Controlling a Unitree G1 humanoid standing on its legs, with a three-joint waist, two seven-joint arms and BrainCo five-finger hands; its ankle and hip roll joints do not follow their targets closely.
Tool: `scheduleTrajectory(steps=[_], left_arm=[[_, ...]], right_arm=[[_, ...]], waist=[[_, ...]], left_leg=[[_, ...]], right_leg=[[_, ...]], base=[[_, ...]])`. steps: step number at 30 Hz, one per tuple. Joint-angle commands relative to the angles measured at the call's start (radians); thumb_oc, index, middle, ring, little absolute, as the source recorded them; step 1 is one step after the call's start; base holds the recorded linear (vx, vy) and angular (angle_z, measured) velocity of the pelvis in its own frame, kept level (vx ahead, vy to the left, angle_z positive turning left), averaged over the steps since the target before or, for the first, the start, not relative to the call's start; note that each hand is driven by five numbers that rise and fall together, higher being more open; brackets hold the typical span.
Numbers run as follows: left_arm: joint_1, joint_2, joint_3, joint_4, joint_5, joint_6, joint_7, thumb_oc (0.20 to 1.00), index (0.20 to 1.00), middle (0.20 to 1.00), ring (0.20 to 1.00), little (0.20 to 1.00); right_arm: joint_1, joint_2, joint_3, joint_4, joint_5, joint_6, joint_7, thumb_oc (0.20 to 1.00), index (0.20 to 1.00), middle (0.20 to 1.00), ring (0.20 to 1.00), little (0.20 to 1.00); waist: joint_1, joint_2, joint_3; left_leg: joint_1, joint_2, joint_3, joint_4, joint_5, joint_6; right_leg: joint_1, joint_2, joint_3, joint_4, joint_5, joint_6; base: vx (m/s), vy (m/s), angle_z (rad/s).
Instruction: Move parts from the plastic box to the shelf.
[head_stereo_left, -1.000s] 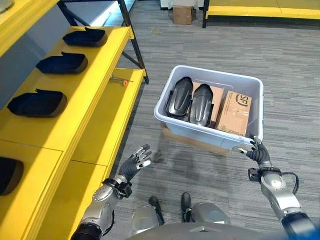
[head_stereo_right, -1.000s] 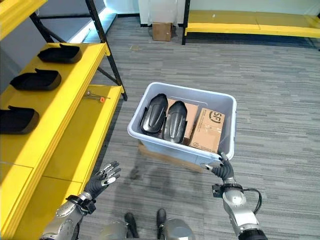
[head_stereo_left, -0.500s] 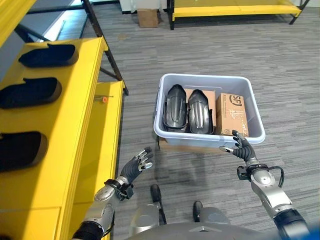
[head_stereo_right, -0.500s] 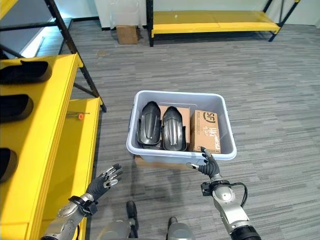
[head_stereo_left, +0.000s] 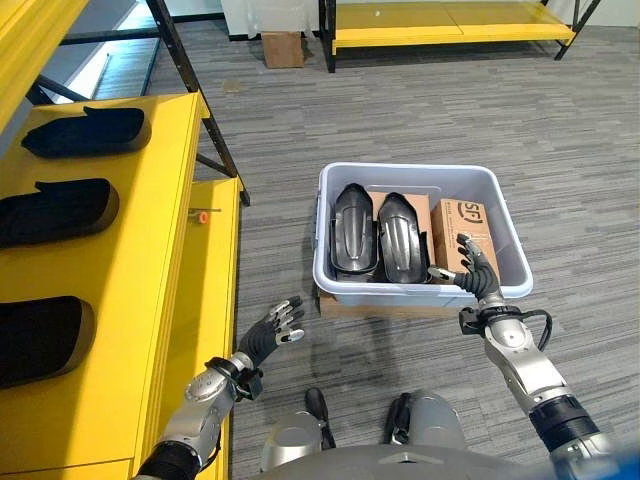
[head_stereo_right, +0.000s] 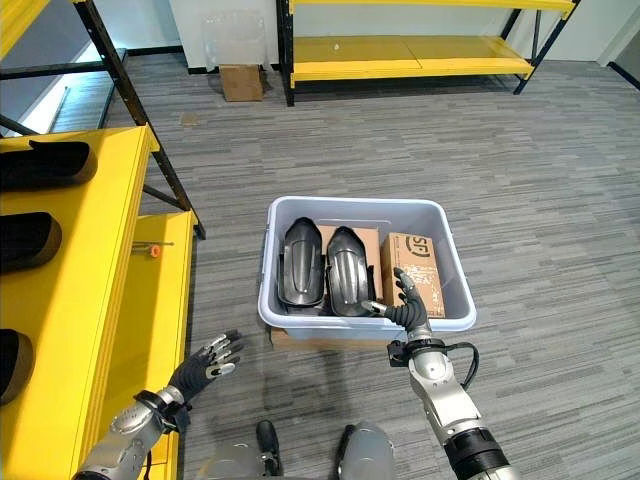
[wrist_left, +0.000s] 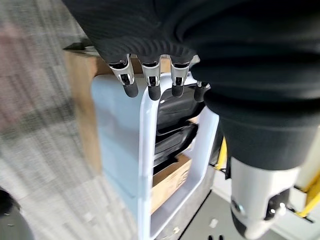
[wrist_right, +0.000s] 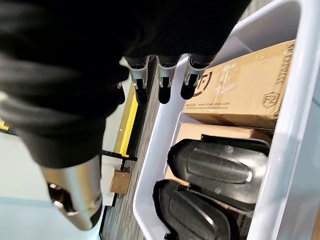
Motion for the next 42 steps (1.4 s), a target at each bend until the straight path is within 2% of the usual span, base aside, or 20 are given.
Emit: scheduleTrajectory(steps=[1,2,3,4,6,10,15,16,17,18,19,21,22,23,26,27,29,34,40,42], left_arm=[[-0.006,-0.003,-0.025,-0.047,-0.003,-0.066,0.043,1.000,1.000,1.000,1.000,1.000],[-0.005,0.000,-0.027,-0.051,-0.004,-0.071,0.045,1.000,1.000,1.000,1.000,1.000],[-0.001,0.002,-0.026,-0.048,-0.004,-0.079,0.041,1.000,1.000,1.000,1.000,1.000],[0.008,0.002,-0.026,-0.037,0.001,-0.093,0.038,1.000,1.000,1.000,1.000,1.000],[0.020,-0.001,-0.027,-0.039,0.002,-0.103,0.037,1.000,1.000,1.000,1.000,1.000],[0.044,-0.006,-0.013,-0.082,-0.021,-0.074,0.014,1.000,1.000,1.000,1.000,1.000],[0.059,-0.013,-0.015,-0.108,0.009,-0.050,0.007,1.000,1.000,1.000,1.000,1.000],[0.059,-0.010,-0.017,-0.118,0.008,-0.043,0.020,1.000,1.000,1.000,1.000,1.000],[0.061,0.000,-0.014,-0.118,0.013,-0.045,0.021,1.000,1.000,1.000,1.000,1.000],[0.039,0.002,-0.012,-0.126,-0.011,-0.028,0.010,1.000,1.000,1.000,1.000,1.000],[0.036,-0.003,-0.011,-0.123,-0.010,-0.022,0.002,1.000,1.000,1.000,1.000,1.000],[0.031,-0.022,-0.018,-0.105,-0.005,-0.016,-0.030,1.000,1.000,1.000,1.000,1.000],[0.030,-0.034,-0.029,-0.106,0.004,-0.012,-0.029,1.000,1.000,1.000,1.000,1.000],[0.016,-0.039,-0.059,-0.106,0.014,-0.015,-0.024,1.000,1.000,1.000,1.000,1.000],[-0.020,-0.034,-0.085,-0.095,-0.002,-0.002,-0.013,1.000,1.000,1.000,1.000,1.000],[-0.027,-0.003,-0.123,-0.126,0.100,-0.005,0.025,1.000,1.000,1.000,1.000,1.000],[-0.027,0.018,-0.146,-0.128,0.046,-0.014,0.055,1.000,1.000,1.000,1.000,1.000],[-0.048,0.041,-0.143,-0.186,-0.062,-0.032,0.114,1.000,1.000,1.000,1.000,1.000],[-0.103,0.046,-0.162,-0.199,-0.075,-0.016,0.145,1.000,1.000,1.000,1.000,1.000],[-0.128,0.052,-0.186,-0.209,-0.093,-0.018,0.158,1.000,1.000,1.000,1.000,1.000]], right_arm=[[-0.012,0.046,-0.008,-0.010,-0.027,-0.068,-0.044,1.000,1.000,1.000,1.000,1.000],[-0.014,0.051,-0.006,-0.008,-0.030,-0.071,-0.040,1.000,1.000,1.000,1.000,1.000],[-0.015,0.049,-0.001,-0.010,-0.029,-0.073,-0.038,1.000,1.000,1.000,1.000,1.000],[-0.026,0.045,0.001,-0.002,-0.030,-0.071,-0.027,1.000,1.000,1.000,1.000,1.000],[-0.044,0.042,0.007,0.010,-0.022,-0.067,-0.022,1.000,1.000,1.000,1.000,1.000],[-0.077,0.033,0.022,0.029,-0.001,-0.047,-0.009,1.000,1.000,1.000,1.000,1.000],[-0.099,0.027,0.039,0.028,0.025,-0.012,0.010,1.000,1.000,1.000,1.000,1.000],[-0.107,0.029,0.046,0.031,0.031,-0.009,0.009,1.000,1.000,1.000,1.000,1.000],[-0.117,0.032,0.051,0.035,0.030,-0.006,0.006,1.000,1.000,1.000,1.000,1.000],[-0.156,0.033,0.065,0.036,0.026,0.017,-0.013,1.000,1.000,1.000,1.000,1.000],[-0.167,0.035,0.067,0.043,0.029,0.023,-0.008,1.000,1.000,1.000,1.000,1.000],[-0.179,0.039,0.091,0.037,0.025,0.043,-0.016,1.000,1.000,1.000,1.000,1.000],[-0.181,0.045,0.102,0.034,0.028,0.049,-0.032,1.000,1.000,1.000,1.000,1.000],[-0.188,0.046,0.110,0.036,0.037,0.044,-0.053,1.000,1.000,1.000,1.000,1.000],[-0.166,0.040,0.106,0.032,0.064,0.029,-0.044,1.000,1.000,1.000,1.000,1.000],[-0.129,0.045,0.107,0.013,0.054,0.011,-0.061,1.000,1.000,1.000,1.000,1.000],[-0.144,0.056,0.113,0.024,0.054,-0.018,-0.105,1.000,1.000,1.000,1.000,1.000],[-0.290,0.042,0.027,0.041,0.027,-0.105,-0.202,1.000,1.000,1.000,1.000,1.000],[-0.498,0.000,-0.045,0.079,0.048,-0.066,-0.313,1.000,1.000,1.000,1.000,1.000],[-0.556,-0.025,-0.069,0.092,0.025,-0.076,-0.354,1.000,1.000,1.000,1.000,1.000]], waist=[[0.013,-0.009,-0.027],[0.013,-0.009,-0.023],[0.016,-0.008,-0.023],[0.030,-0.011,-0.021],[0.045,-0.010,-0.018],[0.078,-0.011,-0.020],[0.092,-0.004,-0.025],[0.094,0.001,-0.021],[0.090,0.009,-0.017],[0.086,0.012,0.008],[0.086,0.018,0.011],[0.076,0.029,0.001],[0.074,0.038,0.000],[0.067,0.047,0.004],[0.044,0.052,0.005],[0.033,0.053,0.018],[0.040,0.054,0.054],[0.082,0.066,0.158],[0.105,0.088,0.224],[0.109,0.099,0.252]], left_leg=[[-0.036,0.008,-0.039,0.097,-0.091,-0.028],[-0.036,0.016,-0.037,0.105,-0.099,-0.028],[-0.041,0.032,-0.029,0.114,-0.094,-0.037],[-0.053,0.059,-0.020,0.152,-0.090,-0.043],[-0.055,0.082,-0.011,0.173,-0.087,-0.052],[-0.074,0.127,-0.021,0.192,-0.058,-0.077],[-0.075,0.167,-0.033,0.193,-0.034,-0.110],[-0.081,0.175,-0.036,0.211,-0.037,-0.114],[-0.080,0.180,-0.005,0.248,-0.055,-0.108],[-0.149,0.216,-0.009,0.412,-0.078,-0.111],[-0.153,0.233,-0.015,0.406,-0.062,-0.117],[-0.106,0.261,0.005,0.310,-0.033,-0.126],[-0.107,0.276,-0.010,0.293,0.019,-0.143],[-0.127,0.271,-0.057,0.282,0.039,-0.148],[-0.113,0.253,-0.023,0.248,-0.004,-0.136],[-0.110,0.237,-0.020,0.243,-0.014,-0.127],[-0.132,0.228,-0.028,0.248,-0.017,-0.121],[-0.276,0.263,-0.061,0.325,-0.007,-0.140],[-0.365,0.284,-0.087,0.372,0.001,-0.155],[-0.397,0.285,-0.089,0.380,0.006,-0.158]], right_leg=[[-0.018,-0.014,0.051,-0.025,0.186,0.022],[-0.026,-0.023,0.059,-0.028,0.197,0.027],[-0.004,-0.019,0.047,-0.060,0.153,0.029],[0.038,-0.018,0.008,-0.086,0.132,0.020],[0.058,-0.005,-0.023,-0.082,0.101,0.007],[0.109,0.034,-0.069,-0.090,0.037,-0.023],[0.133,0.053,-0.102,-0.081,-0.003,-0.051],[0.130,0.052,-0.110,-0.062,-0.018,-0.058],[0.122,0.042,-0.134,-0.023,-0.040,-0.066],[0.115,0.043,-0.122,0.021,-0.067,-0.094],[0.110,0.042,-0.115,0.034,-0.074,-0.096],[0.089,0.026,-0.116,0.049,-0.073,-0.089],[0.084,0.026,-0.107,0.044,-0.065,-0.085],[0.064,0.027,-0.071,0.060,-0.066,-0.082],[0.038,-0.032,-0.077,0.097,-0.060,-0.049],[0.031,-0.048,-0.069,0.089,-0.032,-0.026],[0.018,-0.056,-0.057,0.076,-0.014,-0.011],[-0.088,-0.085,-0.052,0.146,-0.021,-0.013],[-0.181,-0.113,-0.043,0.237,-0.040,-0.024],[-0.227,-0.125,-0.035,0.273,-0.044,-0.025]], base=[[0.06,-0.213,-0.09],[0.06,-0.154,-0.08],[0.16,-0.341,-0.07],[0.16,-0.296,0.04],[0.17,-0.304,0.11],[0.17,-0.237,-0.15],[0.17,-0.176,0.11],[0.18,-0.237,0.28],[0.15,-0.261,0.47],[0.07,-0.124,0.53],[-0.01,0.010,0.65],[0.01,0.280,0.24],[0.02,0.486,-0.01],[0.01,0.462,-0.01],[0.04,0.385,-0.10],[0.06,0.359,-0.07],[-0.02,0.235,0.03],[-0.17,0.044,0.12],[-0.04,0.032,0.05],[-0.04,0.070,-0.06]])
